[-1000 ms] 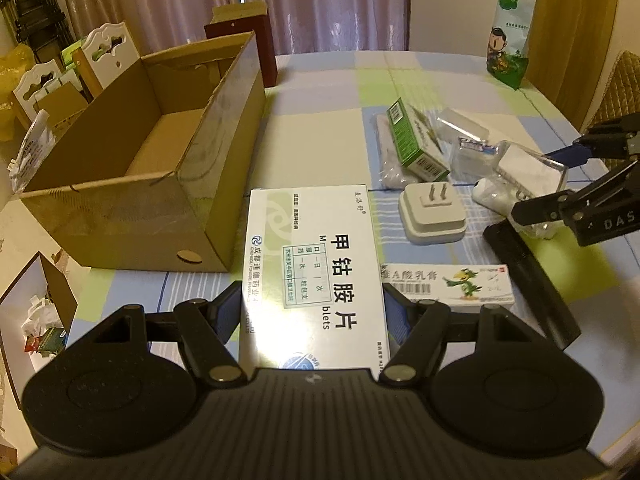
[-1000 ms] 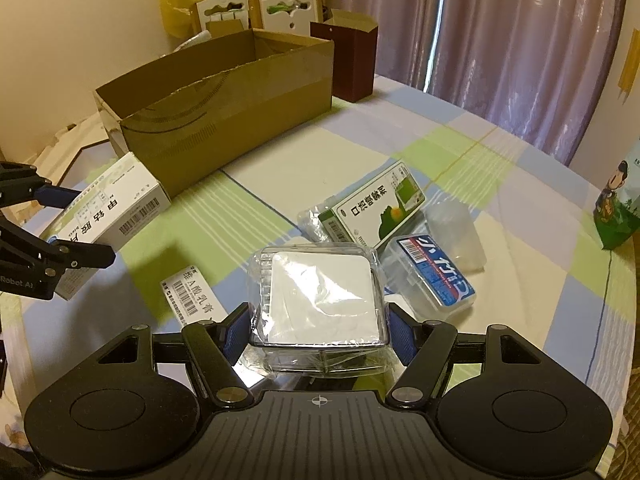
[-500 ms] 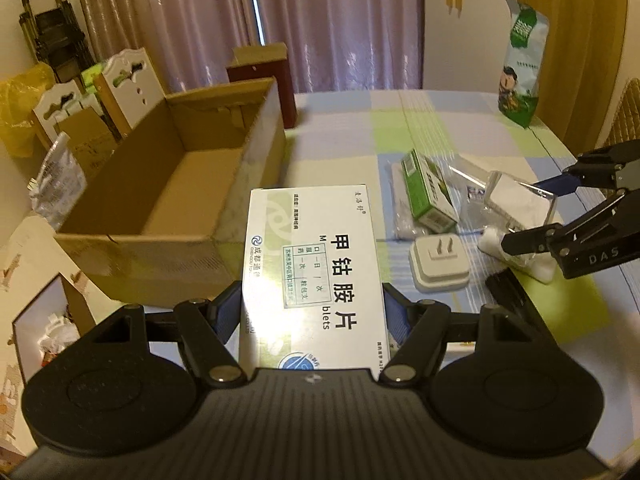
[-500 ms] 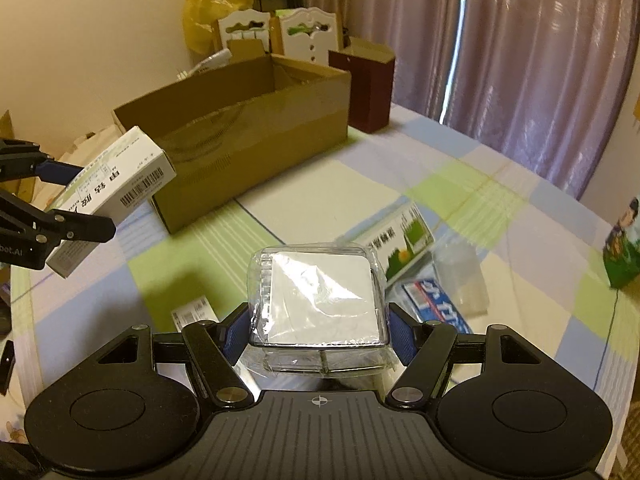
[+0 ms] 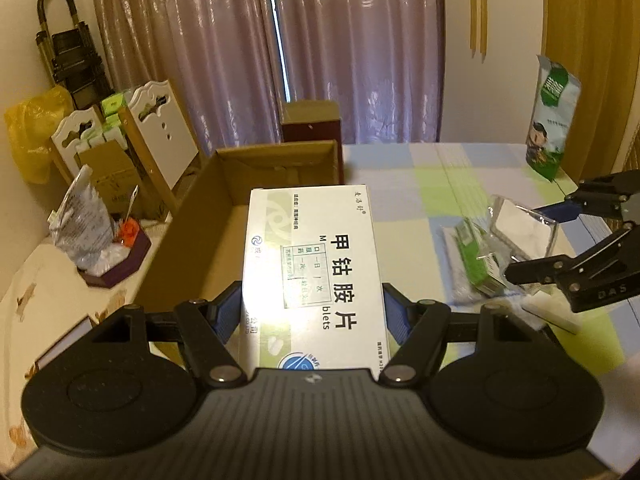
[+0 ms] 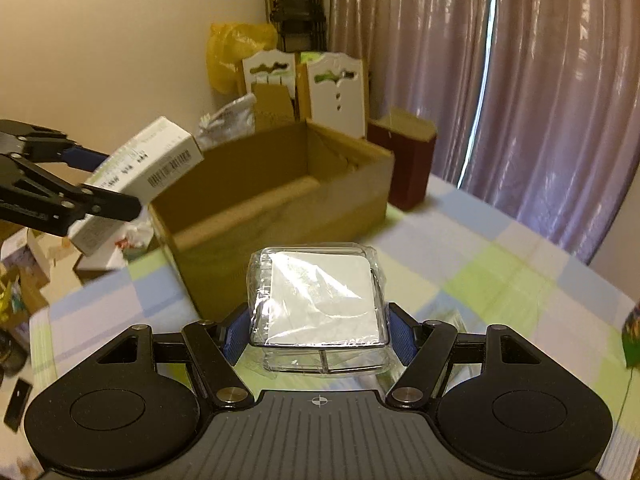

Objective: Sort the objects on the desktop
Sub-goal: 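Lift and carry the medicine box and clear package over the cardboard box, then open the left tool to drop the medicine box while the right tool drops the package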

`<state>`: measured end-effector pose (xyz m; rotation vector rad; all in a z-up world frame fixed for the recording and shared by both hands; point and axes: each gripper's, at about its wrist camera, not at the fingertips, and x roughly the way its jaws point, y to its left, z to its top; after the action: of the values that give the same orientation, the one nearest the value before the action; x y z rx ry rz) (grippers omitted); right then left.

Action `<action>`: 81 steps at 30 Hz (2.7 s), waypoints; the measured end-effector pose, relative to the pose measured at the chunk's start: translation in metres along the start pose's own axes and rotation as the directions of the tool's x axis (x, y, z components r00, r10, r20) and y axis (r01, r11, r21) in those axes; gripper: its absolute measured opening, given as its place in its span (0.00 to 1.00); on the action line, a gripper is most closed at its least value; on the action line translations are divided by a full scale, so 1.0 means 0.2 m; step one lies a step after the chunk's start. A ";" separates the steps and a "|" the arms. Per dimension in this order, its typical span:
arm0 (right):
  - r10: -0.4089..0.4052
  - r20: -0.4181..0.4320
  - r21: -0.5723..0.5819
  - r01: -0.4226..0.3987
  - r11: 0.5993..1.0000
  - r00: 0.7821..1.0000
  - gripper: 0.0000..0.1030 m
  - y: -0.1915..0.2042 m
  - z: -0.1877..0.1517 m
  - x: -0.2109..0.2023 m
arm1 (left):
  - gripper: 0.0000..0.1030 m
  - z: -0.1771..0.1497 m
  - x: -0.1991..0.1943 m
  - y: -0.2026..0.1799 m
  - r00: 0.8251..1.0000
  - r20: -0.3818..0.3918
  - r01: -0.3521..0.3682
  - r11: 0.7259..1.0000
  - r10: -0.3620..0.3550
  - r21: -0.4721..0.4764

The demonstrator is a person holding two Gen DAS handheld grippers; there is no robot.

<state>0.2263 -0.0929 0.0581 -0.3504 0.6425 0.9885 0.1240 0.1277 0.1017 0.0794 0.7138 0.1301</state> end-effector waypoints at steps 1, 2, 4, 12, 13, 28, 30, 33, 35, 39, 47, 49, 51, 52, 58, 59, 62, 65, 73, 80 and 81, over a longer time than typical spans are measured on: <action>-0.006 0.007 0.004 0.006 1.000 1.000 0.67 0.02 0.04 0.02 | 0.65 0.02 0.02 0.04 1.000 0.004 0.007 1.000 -0.007 0.008; -0.015 0.011 0.013 0.015 1.000 1.000 0.67 0.04 0.08 0.04 | 0.65 0.04 0.05 0.09 1.000 0.006 0.015 1.000 -0.015 0.014; -0.021 0.019 0.029 0.020 0.999 1.000 0.67 0.07 0.17 0.10 | 0.65 0.08 0.11 0.17 0.999 0.004 0.032 0.999 -0.032 0.026; -0.054 0.047 0.057 0.051 0.997 0.997 0.67 0.20 0.55 0.38 | 0.65 0.20 0.41 0.42 0.997 -0.031 0.075 0.994 -0.073 0.082; -0.056 0.043 0.060 0.053 0.997 0.998 0.67 0.20 0.58 0.43 | 0.65 0.20 0.46 0.44 0.996 -0.042 0.083 0.993 -0.080 0.086; -0.048 -0.030 0.034 0.049 0.998 0.998 0.67 0.22 0.78 0.85 | 0.66 0.11 0.80 0.54 0.984 -0.146 0.120 0.988 -0.105 0.099; -0.045 -0.038 0.029 0.046 0.999 0.998 0.67 0.22 0.79 0.89 | 0.66 0.11 0.79 0.56 0.984 -0.145 0.118 0.989 -0.104 0.091; -0.040 -0.051 0.020 0.041 0.999 0.998 0.67 0.23 0.80 0.94 | 0.66 0.11 0.78 0.58 0.985 -0.140 0.110 0.990 -0.096 0.093; -0.036 -0.062 0.010 0.037 0.999 0.997 0.67 0.24 0.80 0.98 | 0.66 0.11 0.76 0.60 0.987 -0.136 0.104 0.990 -0.091 0.097; -0.027 -0.084 -0.004 0.027 1.000 0.996 0.67 0.26 0.79 1.05 | 0.66 0.11 0.74 0.63 0.989 -0.129 0.093 0.990 -0.079 0.104; -0.024 -0.146 -0.036 0.019 0.999 0.989 0.67 0.26 0.75 1.18 | 0.68 0.09 0.71 0.63 0.987 -0.140 0.099 0.990 -0.084 0.105; -0.026 -0.159 -0.044 0.020 0.999 0.987 0.67 0.27 0.73 1.20 | 0.68 0.08 0.71 0.63 0.986 -0.142 0.100 0.990 -0.085 0.103; -0.027 -0.167 -0.050 0.019 0.999 0.986 0.67 0.27 0.72 1.22 | 0.69 0.07 0.71 0.64 0.985 -0.145 0.104 0.989 -0.089 0.100; -0.027 -0.172 -0.053 0.018 0.998 0.985 0.67 0.27 0.71 1.23 | 0.69 0.07 0.71 0.64 0.985 -0.147 0.105 0.989 -0.089 0.101; -0.029 -0.176 -0.068 0.017 0.998 0.984 0.67 0.28 0.68 1.26 | 0.71 0.06 0.71 0.64 0.984 -0.151 0.109 0.989 -0.092 0.104; -0.032 -0.172 -0.063 0.021 0.998 0.985 0.68 0.27 0.68 1.26 | 0.71 0.06 0.71 0.64 0.984 -0.153 0.109 0.988 -0.092 0.105; -0.035 -0.155 -0.043 0.029 0.999 0.987 0.87 0.26 0.68 1.26 | 0.71 0.06 0.71 0.64 0.984 -0.155 0.108 0.988 -0.091 0.108; -0.039 -0.123 -0.032 0.035 0.999 0.992 0.87 0.25 0.69 1.22 | 0.71 0.05 0.71 0.64 0.984 -0.155 0.108 0.988 -0.090 0.108; -0.060 -0.062 -0.001 0.061 0.998 0.996 0.87 0.20 0.71 1.07 | 0.71 0.06 0.69 0.62 0.985 -0.143 0.111 0.988 -0.095 0.108; -0.094 0.002 0.043 0.094 0.995 0.996 0.87 0.14 0.66 0.83 | 0.71 0.08 0.64 0.57 0.988 -0.108 0.121 0.987 -0.110 0.102; -0.104 0.010 0.054 0.103 0.993 0.995 0.87 0.13 0.64 0.79 | 0.71 0.08 0.62 0.56 0.988 -0.100 0.125 0.987 -0.115 0.101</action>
<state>0.3081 0.0941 0.0546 -0.3266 0.6314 0.8725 0.2182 0.2556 0.0467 0.1334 0.8170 -0.0206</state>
